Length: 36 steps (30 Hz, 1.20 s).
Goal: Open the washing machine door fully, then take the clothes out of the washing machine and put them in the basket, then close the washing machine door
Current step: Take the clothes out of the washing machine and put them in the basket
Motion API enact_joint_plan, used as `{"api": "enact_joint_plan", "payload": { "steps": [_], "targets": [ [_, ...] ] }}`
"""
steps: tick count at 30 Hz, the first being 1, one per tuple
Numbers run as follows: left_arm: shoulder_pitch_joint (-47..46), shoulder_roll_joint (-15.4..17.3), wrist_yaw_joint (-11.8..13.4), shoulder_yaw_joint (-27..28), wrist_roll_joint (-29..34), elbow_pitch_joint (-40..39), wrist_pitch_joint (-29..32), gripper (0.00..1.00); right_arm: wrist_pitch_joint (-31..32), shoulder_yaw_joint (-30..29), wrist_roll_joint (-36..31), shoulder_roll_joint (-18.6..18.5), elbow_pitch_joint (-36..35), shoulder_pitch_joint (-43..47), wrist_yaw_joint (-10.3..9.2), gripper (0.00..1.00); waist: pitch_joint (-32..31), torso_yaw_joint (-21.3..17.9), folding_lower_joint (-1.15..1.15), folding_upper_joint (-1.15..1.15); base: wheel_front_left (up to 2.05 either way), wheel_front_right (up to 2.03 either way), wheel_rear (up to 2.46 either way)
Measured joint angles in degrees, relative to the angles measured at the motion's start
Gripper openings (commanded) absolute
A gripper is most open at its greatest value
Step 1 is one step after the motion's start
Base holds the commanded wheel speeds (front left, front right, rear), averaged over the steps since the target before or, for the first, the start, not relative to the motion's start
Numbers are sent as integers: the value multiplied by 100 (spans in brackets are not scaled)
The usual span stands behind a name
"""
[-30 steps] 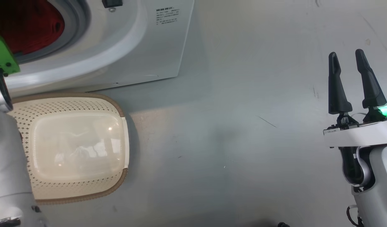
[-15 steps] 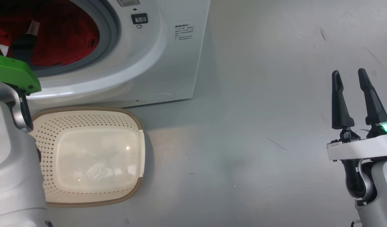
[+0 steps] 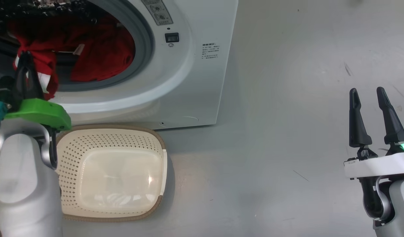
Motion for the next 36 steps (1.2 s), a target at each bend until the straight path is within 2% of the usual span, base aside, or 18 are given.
{"api": "enact_joint_plan", "payload": {
  "steps": [9, 19, 27, 36],
  "targets": [
    [448, -48, -118, -282, -158, -469, -146, 0, 0, -69, -51, 65, 2, 227, -5, 100, -420, 203, 0, 0, 0, 0, 0],
    [699, -55, -149, -381, -388, -1415, -168, 0, 0, -11, -101, 147, -9, 444, -16, 100, -801, 368, 0, 0, 0, 0, 0],
    [773, -54, -151, -514, -568, -2327, -196, 0, 0, 4, -111, 169, -66, 503, -59, 100, -908, 414, 0, 0, 0, 0, 0],
    [1112, -53, -145, -804, -737, -2694, -196, 0, 0, 4, -147, 211, -116, 609, -64, 100, -935, 441, 0, 0, 0, 0, 0]
  ]
}}
